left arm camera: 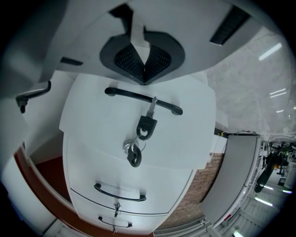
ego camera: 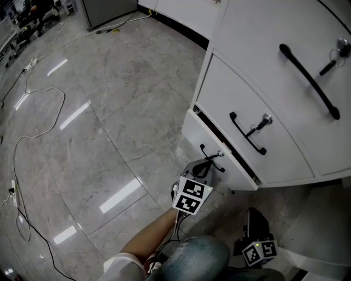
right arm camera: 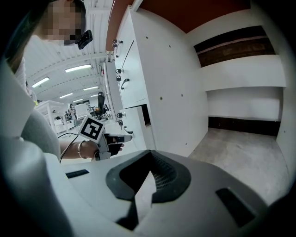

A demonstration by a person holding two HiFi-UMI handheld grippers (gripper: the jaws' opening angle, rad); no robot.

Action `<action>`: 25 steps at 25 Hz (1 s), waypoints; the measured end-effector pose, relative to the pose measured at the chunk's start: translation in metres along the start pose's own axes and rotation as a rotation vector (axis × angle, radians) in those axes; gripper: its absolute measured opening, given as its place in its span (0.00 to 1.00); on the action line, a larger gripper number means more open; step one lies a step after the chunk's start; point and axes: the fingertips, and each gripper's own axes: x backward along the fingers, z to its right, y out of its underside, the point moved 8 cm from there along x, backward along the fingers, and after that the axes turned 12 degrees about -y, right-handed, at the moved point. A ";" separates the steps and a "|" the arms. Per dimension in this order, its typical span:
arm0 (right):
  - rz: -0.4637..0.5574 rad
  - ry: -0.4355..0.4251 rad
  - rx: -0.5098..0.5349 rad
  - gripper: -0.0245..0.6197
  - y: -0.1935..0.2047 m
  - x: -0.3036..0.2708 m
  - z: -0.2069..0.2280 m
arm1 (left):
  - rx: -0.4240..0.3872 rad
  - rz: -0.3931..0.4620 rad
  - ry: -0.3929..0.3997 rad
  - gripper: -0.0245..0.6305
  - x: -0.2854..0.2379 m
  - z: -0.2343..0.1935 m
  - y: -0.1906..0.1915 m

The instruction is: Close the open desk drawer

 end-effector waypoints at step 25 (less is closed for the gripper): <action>0.005 0.003 -0.018 0.04 0.001 -0.003 0.007 | -0.060 -0.050 0.010 0.05 -0.018 0.006 -0.008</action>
